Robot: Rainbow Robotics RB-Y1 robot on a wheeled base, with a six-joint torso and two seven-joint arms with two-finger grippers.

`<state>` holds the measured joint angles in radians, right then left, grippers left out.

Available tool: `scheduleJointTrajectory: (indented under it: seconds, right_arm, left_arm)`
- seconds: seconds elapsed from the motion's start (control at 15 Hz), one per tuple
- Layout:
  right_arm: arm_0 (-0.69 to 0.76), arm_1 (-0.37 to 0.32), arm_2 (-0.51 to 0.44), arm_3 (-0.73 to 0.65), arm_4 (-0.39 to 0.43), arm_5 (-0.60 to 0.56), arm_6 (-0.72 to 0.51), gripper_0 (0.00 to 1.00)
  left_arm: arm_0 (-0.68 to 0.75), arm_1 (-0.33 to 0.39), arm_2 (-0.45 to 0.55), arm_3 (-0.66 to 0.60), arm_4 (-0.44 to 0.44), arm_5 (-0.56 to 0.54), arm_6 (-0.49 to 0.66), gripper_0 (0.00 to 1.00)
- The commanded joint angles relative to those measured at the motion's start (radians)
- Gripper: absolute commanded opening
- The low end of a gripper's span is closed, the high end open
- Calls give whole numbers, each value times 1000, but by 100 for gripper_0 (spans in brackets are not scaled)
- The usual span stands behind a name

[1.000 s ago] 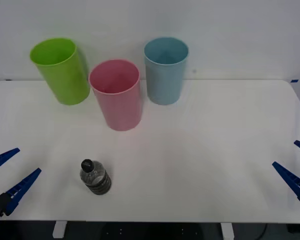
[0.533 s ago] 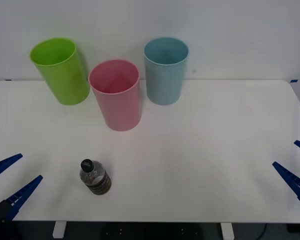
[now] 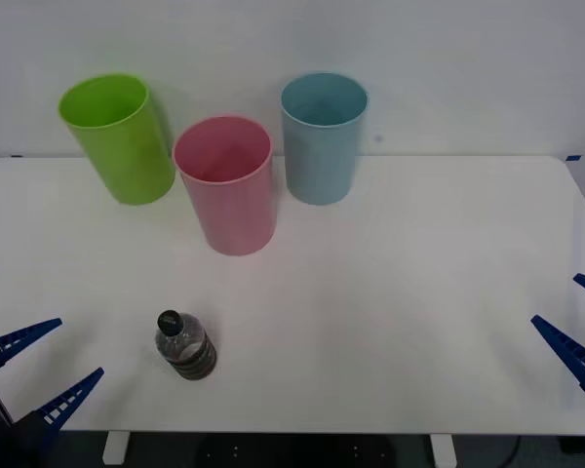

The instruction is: Grasp the object on the table and drop it into the matching bin: aluminum can to the light blue bin, PET bottle to the pink bin.

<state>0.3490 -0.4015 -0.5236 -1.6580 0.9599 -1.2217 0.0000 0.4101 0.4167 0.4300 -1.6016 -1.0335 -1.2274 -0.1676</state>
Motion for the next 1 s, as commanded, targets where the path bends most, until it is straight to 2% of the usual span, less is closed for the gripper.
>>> scheduleJointTrajectory:
  seconds: [0.07,0.8,1.0]
  right_arm:
    - [0,0,0,0,0,0,0,100]
    - [0,0,0,0,0,0,0,100]
    - [0,0,0,0,0,0,0,100]
  left_arm:
    - [-21,11,-50,66,-2,-1,-89,100]
    - [-154,14,-197,238,-8,-3,-168,100]
    - [-185,14,-223,267,-14,-1,-225,100]
